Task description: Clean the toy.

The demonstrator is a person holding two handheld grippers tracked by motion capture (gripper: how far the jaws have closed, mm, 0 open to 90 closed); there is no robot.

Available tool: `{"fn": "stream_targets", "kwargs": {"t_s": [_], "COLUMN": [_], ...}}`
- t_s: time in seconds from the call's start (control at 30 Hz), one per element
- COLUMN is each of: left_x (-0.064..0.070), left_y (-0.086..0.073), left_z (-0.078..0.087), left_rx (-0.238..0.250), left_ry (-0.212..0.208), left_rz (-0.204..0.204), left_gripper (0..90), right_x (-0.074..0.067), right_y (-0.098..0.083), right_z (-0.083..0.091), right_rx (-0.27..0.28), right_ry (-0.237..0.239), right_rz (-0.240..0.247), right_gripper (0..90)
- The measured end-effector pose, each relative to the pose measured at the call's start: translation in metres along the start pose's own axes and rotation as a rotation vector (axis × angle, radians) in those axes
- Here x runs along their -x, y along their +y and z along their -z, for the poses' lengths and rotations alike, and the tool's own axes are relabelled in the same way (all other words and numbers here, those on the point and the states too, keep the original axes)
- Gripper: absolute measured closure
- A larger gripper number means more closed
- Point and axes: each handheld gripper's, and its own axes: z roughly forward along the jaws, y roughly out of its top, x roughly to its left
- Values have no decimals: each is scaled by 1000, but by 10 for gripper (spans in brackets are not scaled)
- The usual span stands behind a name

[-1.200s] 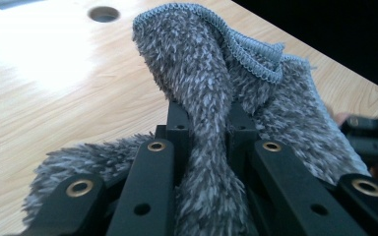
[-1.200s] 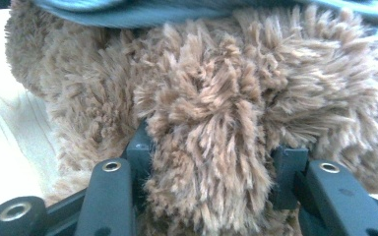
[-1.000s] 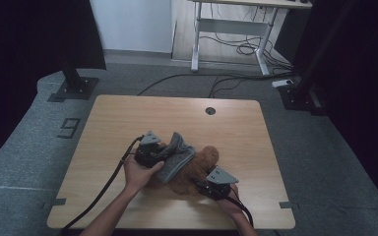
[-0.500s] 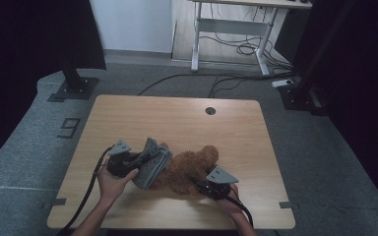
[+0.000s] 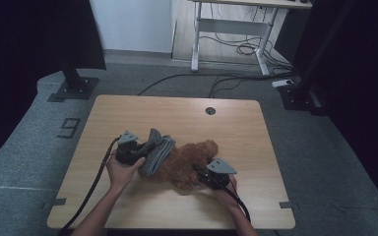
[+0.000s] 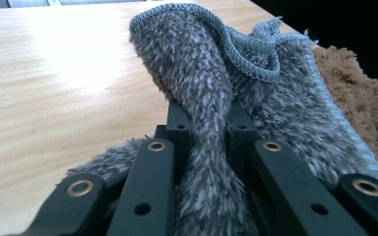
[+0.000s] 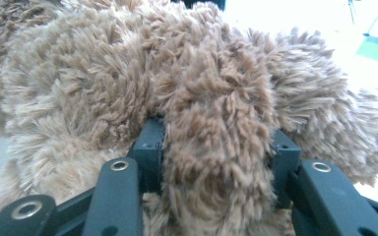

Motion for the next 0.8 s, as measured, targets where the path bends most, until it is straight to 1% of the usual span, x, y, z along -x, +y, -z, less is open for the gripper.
{"fn": "stream_targets", "kwargs": {"t_s": [0.03, 0.1, 0.13, 0.2, 0.27, 0.37, 0.47, 0.5, 0.53, 0.6, 0.63, 0.7, 0.8], "left_x": [-1, 0, 0, 3, 7, 12, 14, 15, 16, 17, 17, 17, 20], "left_y": [3, 8, 10, 12, 11, 4, -7, -11, -16, -24, -28, -34, -38], "left_z": [-4, -10, -12, -12, -7, 3, 11, 13, 14, 17, 18, 19, 21], "left_rx": [-5, -11, -14, -11, -5, -1, 2, 3, 6, 16, 19, 29, 39], "left_ry": [2, 2, 0, -7, -23, -39, -67, -75, -82, -105, -118, -129, -132], "left_rz": [1, -1, -2, -7, -15, -37, -28, -28, -29, -21, -16, -9, -17], "left_gripper": [775, 774, 775, 775, 775, 775, 776, 777, 778, 781, 782, 784, 786], "right_x": [3, 7, 11, 15, 15, 9, 4, 3, 2, 4, 6, 9, 16], "right_y": [1, 1, 1, 1, 1, -1, -4, -4, -5, -5, -5, -2, 5], "right_z": [-2, -4, -5, -5, -1, 6, 17, 21, 26, 36, 40, 46, 51], "right_rx": [0, 1, 3, 4, -2, -5, -4, -5, -1, 8, 15, 14, 11], "right_ry": [-5, -15, -24, -24, -21, -11, 36, 54, 79, 132, 150, 157, 139], "right_rz": [-14, -23, -29, -55, -55, -40, -26, -31, -47, -81, -90, -106, -136], "right_gripper": [541, 542, 543, 544, 547, 552, 537, 513, 472, 399, 368, 299, 209]}}
